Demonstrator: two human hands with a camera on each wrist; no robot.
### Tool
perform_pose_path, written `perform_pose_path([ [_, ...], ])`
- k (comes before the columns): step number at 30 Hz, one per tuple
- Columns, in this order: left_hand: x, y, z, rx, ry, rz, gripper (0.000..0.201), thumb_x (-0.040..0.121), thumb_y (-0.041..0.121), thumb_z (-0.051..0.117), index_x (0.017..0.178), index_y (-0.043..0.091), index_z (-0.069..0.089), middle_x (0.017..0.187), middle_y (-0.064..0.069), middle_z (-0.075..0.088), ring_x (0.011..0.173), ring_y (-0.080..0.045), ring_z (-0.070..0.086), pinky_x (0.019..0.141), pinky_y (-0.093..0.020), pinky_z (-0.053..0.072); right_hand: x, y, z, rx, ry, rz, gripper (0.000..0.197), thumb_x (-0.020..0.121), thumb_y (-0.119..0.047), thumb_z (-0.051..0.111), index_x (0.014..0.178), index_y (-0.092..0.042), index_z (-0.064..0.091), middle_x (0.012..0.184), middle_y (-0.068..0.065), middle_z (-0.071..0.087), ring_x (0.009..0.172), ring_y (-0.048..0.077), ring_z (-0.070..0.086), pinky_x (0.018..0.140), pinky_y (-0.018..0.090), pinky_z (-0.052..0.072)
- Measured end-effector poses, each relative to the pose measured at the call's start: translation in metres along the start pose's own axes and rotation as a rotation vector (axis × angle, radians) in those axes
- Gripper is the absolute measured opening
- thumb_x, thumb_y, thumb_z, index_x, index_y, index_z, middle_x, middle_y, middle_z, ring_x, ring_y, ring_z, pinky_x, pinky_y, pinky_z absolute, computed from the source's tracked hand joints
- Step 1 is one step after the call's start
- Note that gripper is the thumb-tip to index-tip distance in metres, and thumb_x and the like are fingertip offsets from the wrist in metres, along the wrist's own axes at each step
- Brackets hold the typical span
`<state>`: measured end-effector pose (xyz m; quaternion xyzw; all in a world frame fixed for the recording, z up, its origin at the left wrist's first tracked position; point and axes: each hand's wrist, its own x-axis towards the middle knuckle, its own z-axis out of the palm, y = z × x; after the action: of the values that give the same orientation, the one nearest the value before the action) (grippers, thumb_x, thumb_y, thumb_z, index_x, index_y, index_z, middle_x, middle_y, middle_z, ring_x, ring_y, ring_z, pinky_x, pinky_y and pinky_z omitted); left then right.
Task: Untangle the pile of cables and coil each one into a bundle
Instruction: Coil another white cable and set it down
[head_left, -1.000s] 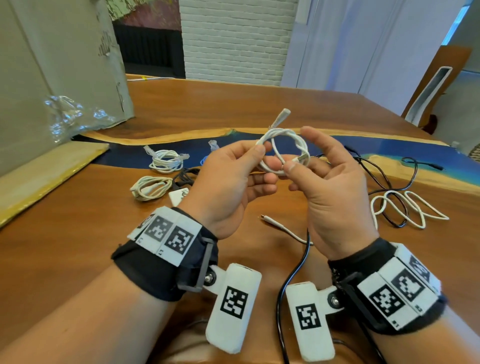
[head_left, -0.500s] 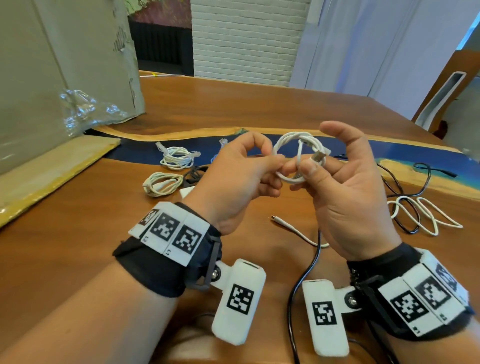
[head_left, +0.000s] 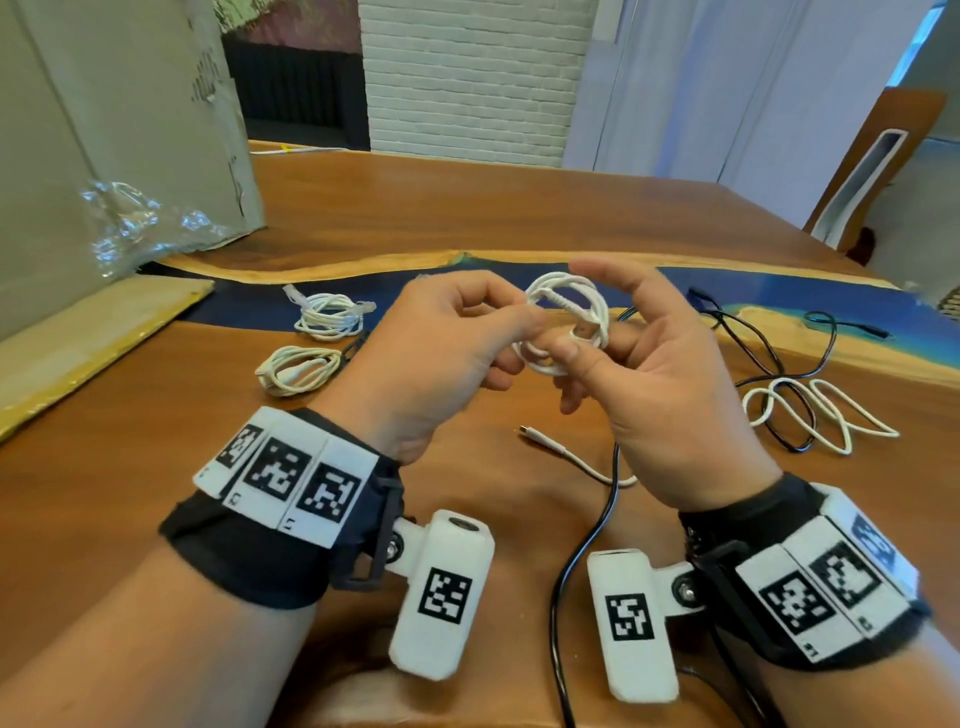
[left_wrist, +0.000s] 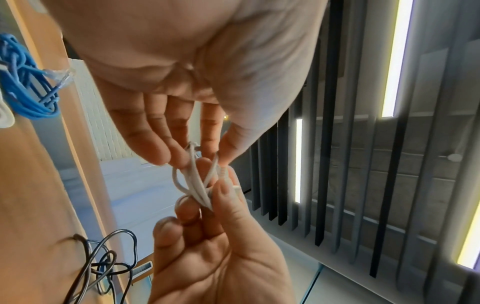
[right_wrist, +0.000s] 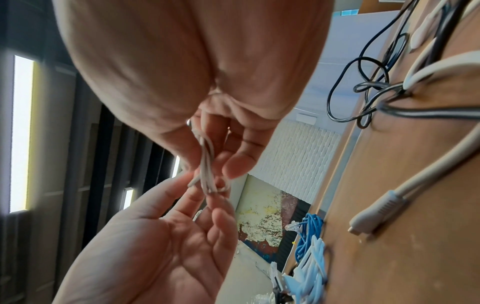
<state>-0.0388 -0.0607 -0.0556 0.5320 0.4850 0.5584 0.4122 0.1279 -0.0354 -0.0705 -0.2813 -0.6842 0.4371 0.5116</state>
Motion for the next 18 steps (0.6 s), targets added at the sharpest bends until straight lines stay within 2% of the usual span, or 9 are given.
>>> perform_pose_path([
  [2,-0.001,0.0,0.003,-0.039,0.002,0.023,0.012,0.095,0.013,0.068,0.091,0.001,0.069,0.089,-0.021,0.07,0.071,-0.016,0.065,0.068,-0.029,0.057,0.002,0.001,-0.001,0.101,0.094,0.045,0.043,0.096,-0.003,0.066,0.135,-0.012,0.053,0.084,0.018,0.076,0.065,0.026,0.063,0.06,0.034,0.057],
  [5,-0.002,-0.001,0.009,-0.147,0.004,0.038,0.009,0.098,0.009,0.064,0.09,0.005,0.065,0.1,-0.016,0.071,0.077,-0.018,0.07,0.073,-0.027,0.059,0.004,0.003,-0.004,0.272,0.191,0.1,0.037,0.098,-0.002,0.06,0.134,-0.01,0.051,0.091,0.018,0.078,0.067,0.026,0.064,0.061,0.032,0.056],
  [7,-0.002,-0.003,0.012,-0.25,0.034,0.011,0.01,0.099,0.01,0.062,0.091,0.005,0.064,0.094,-0.014,0.069,0.077,-0.019,0.07,0.072,-0.027,0.059,0.004,0.002,-0.001,0.344,0.211,0.089,0.04,0.096,-0.006,0.062,0.133,-0.012,0.05,0.093,0.019,0.078,0.069,0.027,0.065,0.064,0.032,0.057],
  [11,0.002,-0.003,0.009,-0.342,0.109,-0.052,0.017,0.102,0.015,0.058,0.091,0.007,0.069,0.082,-0.011,0.071,0.071,-0.019,0.069,0.065,-0.026,0.058,0.0,-0.002,0.007,0.33,0.101,-0.012,0.044,0.088,-0.012,0.064,0.131,-0.016,0.053,0.099,0.018,0.078,0.077,0.03,0.068,0.072,0.037,0.058],
  [13,0.003,-0.003,0.006,-0.379,0.128,-0.076,0.008,0.1,0.011,0.061,0.105,0.007,0.066,0.077,-0.009,0.071,0.065,-0.017,0.067,0.061,-0.025,0.057,-0.001,-0.002,0.006,0.305,0.038,-0.05,0.043,0.089,-0.011,0.063,0.132,-0.016,0.054,0.097,0.015,0.078,0.082,0.027,0.071,0.073,0.039,0.058],
  [15,0.005,-0.006,0.003,-0.419,0.155,-0.111,0.022,0.098,0.006,0.063,0.119,0.008,0.057,0.07,-0.007,0.07,0.058,-0.016,0.066,0.057,-0.024,0.056,-0.002,-0.003,0.003,0.26,-0.027,-0.091,0.042,0.091,-0.012,0.063,0.132,-0.016,0.055,0.096,0.014,0.077,0.088,0.03,0.072,0.074,0.041,0.058],
  [18,0.004,-0.007,0.001,-0.325,0.088,-0.138,0.015,0.098,0.006,0.062,0.112,0.005,0.063,0.071,-0.008,0.065,0.054,-0.013,0.06,0.052,-0.022,0.052,-0.003,-0.006,0.0,0.199,-0.116,-0.116,0.04,0.092,-0.01,0.062,0.132,-0.014,0.056,0.096,0.013,0.077,0.084,0.03,0.07,0.075,0.042,0.058],
])
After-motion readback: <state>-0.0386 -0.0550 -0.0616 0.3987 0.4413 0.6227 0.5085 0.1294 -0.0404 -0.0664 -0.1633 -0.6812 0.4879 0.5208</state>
